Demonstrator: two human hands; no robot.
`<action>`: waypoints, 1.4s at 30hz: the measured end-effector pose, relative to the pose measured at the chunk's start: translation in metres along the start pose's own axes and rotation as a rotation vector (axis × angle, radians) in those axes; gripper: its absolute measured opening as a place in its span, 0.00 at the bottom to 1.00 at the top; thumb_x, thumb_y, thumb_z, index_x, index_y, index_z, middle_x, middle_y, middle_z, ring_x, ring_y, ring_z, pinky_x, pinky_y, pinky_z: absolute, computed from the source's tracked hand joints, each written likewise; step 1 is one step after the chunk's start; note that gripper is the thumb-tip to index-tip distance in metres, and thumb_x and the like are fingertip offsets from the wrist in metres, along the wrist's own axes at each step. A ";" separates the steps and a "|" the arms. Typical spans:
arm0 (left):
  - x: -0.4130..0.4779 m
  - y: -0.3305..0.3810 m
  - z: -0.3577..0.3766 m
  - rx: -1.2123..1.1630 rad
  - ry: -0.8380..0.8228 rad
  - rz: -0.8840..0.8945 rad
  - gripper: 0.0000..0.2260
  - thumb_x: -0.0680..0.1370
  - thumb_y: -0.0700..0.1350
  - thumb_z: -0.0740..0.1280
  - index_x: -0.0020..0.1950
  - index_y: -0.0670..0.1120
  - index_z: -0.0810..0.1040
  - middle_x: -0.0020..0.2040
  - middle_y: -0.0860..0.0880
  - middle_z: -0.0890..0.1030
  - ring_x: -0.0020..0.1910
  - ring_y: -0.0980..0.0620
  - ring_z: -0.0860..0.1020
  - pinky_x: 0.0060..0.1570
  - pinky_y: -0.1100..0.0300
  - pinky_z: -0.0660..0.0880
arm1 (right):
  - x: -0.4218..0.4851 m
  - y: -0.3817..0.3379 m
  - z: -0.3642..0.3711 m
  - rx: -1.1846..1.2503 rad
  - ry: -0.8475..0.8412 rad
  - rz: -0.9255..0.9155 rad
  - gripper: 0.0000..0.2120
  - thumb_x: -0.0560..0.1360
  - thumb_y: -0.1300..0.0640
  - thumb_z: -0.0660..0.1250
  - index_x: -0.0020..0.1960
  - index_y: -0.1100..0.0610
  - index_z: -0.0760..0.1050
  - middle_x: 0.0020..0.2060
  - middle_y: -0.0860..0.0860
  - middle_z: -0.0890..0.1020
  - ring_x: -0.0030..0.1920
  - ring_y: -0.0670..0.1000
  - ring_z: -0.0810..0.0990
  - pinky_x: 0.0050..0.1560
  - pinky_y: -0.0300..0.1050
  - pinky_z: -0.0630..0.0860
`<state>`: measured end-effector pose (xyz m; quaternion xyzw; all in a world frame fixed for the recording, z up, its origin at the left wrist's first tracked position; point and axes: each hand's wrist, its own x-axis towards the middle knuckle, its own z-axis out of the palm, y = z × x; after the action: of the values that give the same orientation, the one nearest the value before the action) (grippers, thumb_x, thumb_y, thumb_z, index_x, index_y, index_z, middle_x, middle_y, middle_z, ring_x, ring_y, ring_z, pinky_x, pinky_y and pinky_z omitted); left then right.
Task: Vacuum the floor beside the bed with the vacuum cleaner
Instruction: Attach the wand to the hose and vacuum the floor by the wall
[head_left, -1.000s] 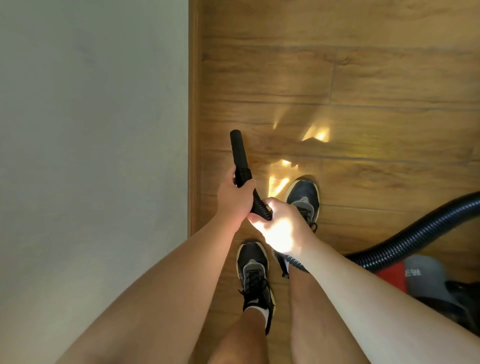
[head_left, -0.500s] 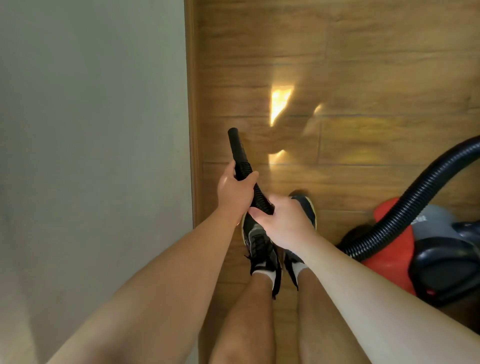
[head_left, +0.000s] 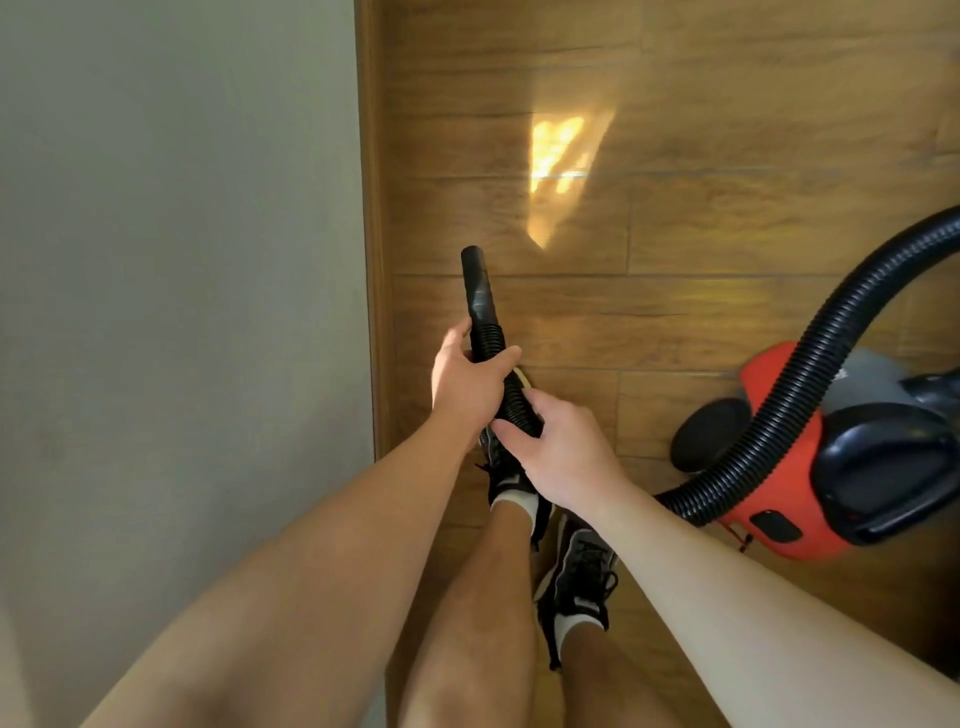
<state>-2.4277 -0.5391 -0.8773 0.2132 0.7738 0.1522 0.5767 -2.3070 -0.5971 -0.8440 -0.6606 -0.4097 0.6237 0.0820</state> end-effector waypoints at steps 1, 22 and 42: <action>-0.002 -0.004 0.001 -0.006 0.006 -0.003 0.33 0.75 0.47 0.76 0.78 0.54 0.66 0.54 0.51 0.83 0.51 0.52 0.84 0.56 0.48 0.82 | -0.002 0.003 0.001 -0.006 -0.003 -0.005 0.15 0.79 0.45 0.67 0.63 0.48 0.79 0.44 0.43 0.84 0.43 0.44 0.83 0.39 0.37 0.75; -0.070 -0.101 0.026 -0.083 0.091 -0.013 0.28 0.77 0.46 0.74 0.77 0.53 0.70 0.54 0.52 0.84 0.51 0.50 0.84 0.57 0.47 0.81 | -0.071 0.079 0.006 -0.105 -0.143 -0.029 0.10 0.79 0.47 0.68 0.58 0.48 0.80 0.37 0.44 0.83 0.32 0.41 0.78 0.28 0.32 0.67; -0.059 -0.120 0.035 0.042 0.101 0.064 0.29 0.78 0.45 0.73 0.78 0.53 0.69 0.59 0.55 0.82 0.54 0.57 0.82 0.60 0.54 0.80 | -0.071 0.103 0.023 -0.235 -0.059 -0.060 0.19 0.77 0.41 0.68 0.65 0.46 0.75 0.42 0.45 0.84 0.41 0.48 0.82 0.42 0.52 0.82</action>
<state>-2.3986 -0.6728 -0.8967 0.2417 0.7977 0.1649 0.5274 -2.2742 -0.7188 -0.8584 -0.6346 -0.5019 0.5876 0.0106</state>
